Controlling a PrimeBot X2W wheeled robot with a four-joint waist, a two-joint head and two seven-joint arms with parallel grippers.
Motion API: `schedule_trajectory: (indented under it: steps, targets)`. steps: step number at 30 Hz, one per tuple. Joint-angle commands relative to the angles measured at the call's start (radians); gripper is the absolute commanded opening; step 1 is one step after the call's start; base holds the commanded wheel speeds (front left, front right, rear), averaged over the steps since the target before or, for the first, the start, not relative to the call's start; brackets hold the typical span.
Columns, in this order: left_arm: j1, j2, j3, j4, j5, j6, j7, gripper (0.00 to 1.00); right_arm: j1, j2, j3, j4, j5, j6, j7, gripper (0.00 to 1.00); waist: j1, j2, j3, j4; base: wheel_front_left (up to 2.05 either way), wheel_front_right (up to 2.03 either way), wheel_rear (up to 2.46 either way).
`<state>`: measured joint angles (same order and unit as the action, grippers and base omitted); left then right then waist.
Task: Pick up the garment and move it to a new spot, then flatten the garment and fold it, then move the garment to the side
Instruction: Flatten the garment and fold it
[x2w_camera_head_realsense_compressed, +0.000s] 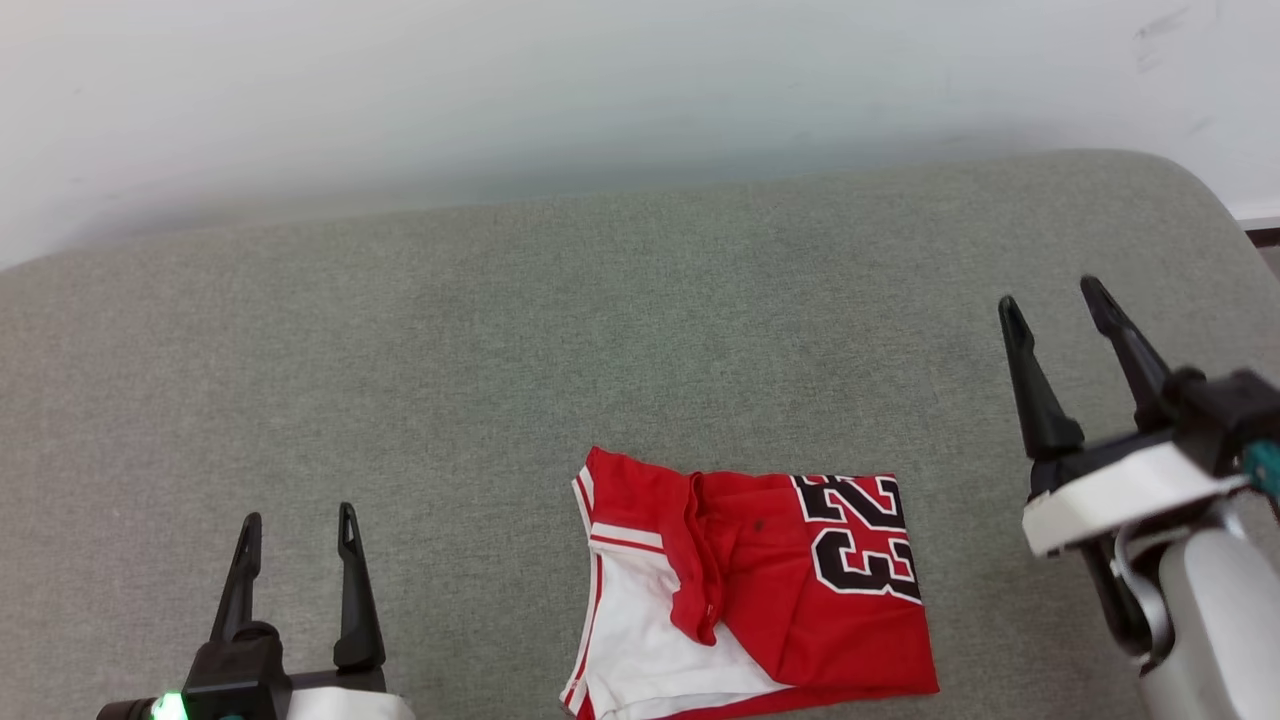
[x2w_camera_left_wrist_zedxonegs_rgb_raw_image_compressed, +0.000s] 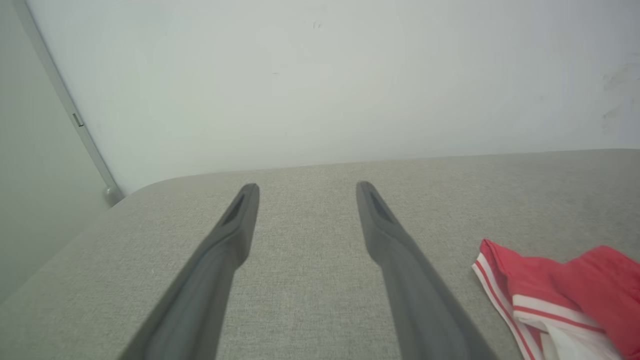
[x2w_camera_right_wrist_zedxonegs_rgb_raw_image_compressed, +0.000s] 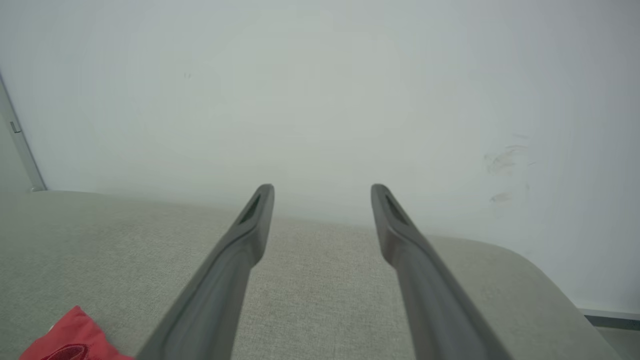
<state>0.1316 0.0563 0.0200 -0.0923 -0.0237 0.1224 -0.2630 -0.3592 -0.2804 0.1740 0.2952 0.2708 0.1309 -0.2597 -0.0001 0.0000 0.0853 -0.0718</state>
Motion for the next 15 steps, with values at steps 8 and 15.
schedule_trajectory:
  steps: [8, 15]
  targets:
    - [0.041, -0.003, 0.004, -0.012, -0.007, -0.002, -0.002, 1.00, 0.245, 0.149, -0.149, -0.187, -0.108, -0.001, -0.004, 1.00, 0.0001, 0.0000, -0.026, 0.005, 0.00, 0.00, 0.00]
    - [0.064, -0.004, 0.001, -0.005, 0.002, -0.006, -0.002, 1.00, 0.378, 0.199, -0.161, -0.223, -0.120, 0.000, -0.005, 1.00, 0.0001, 0.0000, -0.046, 0.014, 0.00, 0.00, 0.00]
